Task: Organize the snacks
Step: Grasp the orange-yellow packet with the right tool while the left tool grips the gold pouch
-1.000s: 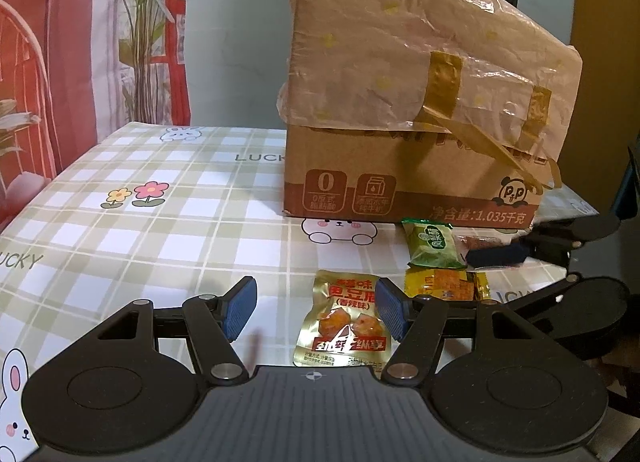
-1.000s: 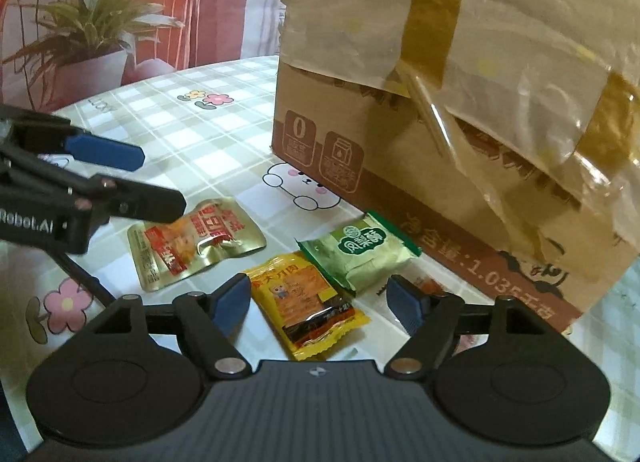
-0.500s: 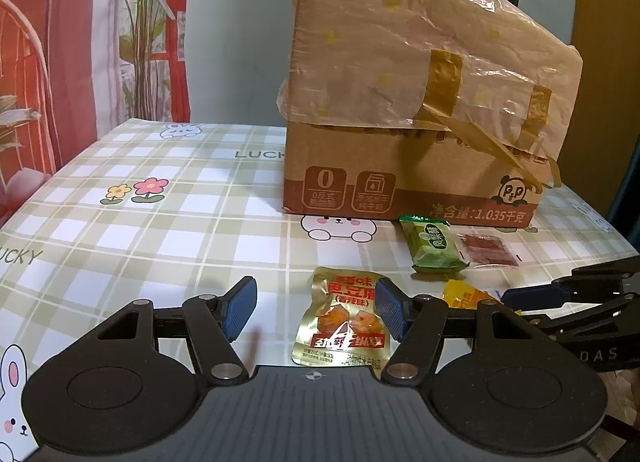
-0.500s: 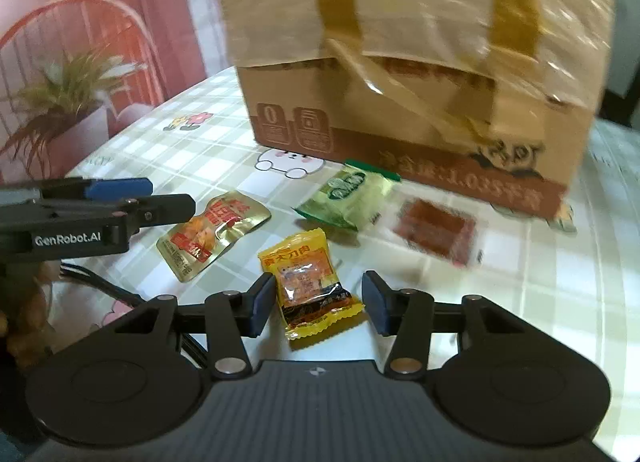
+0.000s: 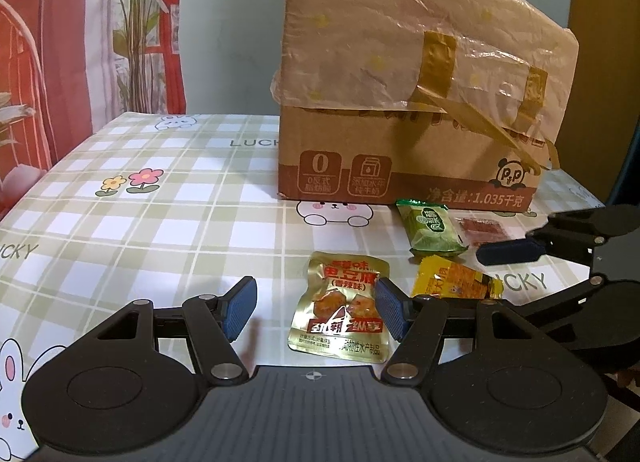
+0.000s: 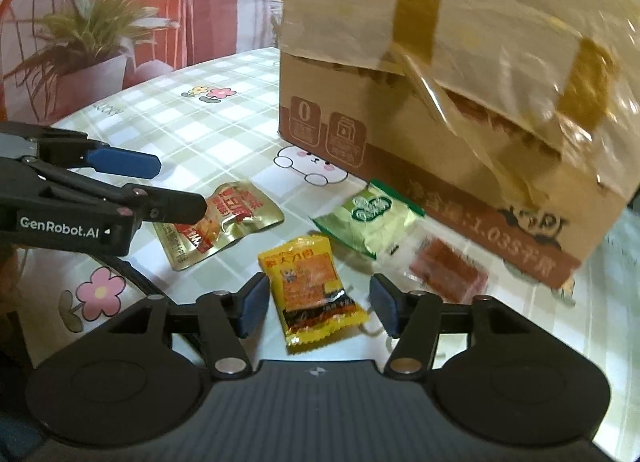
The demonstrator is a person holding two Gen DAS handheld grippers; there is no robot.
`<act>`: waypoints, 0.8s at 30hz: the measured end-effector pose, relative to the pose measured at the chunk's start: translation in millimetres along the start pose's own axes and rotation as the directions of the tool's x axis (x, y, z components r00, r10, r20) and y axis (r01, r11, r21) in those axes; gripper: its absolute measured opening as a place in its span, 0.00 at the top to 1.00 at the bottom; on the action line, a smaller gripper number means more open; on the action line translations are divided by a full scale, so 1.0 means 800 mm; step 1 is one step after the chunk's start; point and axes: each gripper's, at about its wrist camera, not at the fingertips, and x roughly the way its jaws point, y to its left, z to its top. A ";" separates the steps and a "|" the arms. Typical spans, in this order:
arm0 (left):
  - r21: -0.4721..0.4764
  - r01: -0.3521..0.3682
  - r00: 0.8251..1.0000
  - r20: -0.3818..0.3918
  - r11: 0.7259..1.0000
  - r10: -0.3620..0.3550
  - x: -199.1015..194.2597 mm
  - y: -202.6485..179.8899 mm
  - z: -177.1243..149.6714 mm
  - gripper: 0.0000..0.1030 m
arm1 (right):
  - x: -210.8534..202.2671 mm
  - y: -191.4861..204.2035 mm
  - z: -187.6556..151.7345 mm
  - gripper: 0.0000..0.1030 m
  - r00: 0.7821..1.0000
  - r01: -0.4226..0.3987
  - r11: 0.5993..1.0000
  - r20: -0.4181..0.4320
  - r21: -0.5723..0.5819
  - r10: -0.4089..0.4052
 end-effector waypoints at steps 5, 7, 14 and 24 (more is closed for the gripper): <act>0.006 -0.001 1.000 -0.006 1.000 0.001 0.002 -0.001 -0.001 0.34 | 0.004 0.007 0.003 0.42 1.000 -0.001 0.998 0.022 -0.064 0.002; 0.007 -0.003 1.000 -0.008 1.000 0.003 0.002 -0.001 -0.001 0.34 | 0.006 0.002 0.003 0.50 0.999 -0.036 0.998 0.024 -0.042 0.037; 0.006 -0.002 1.000 -0.021 1.000 0.003 0.006 -0.001 -0.001 0.34 | -0.006 -0.016 -0.007 0.65 0.996 -0.088 0.994 0.038 0.068 0.085; 0.047 0.000 0.999 -0.049 0.999 0.003 0.014 -0.012 -0.005 0.34 | -0.043 -0.060 -0.048 0.65 0.994 0.041 0.964 0.089 0.263 -0.067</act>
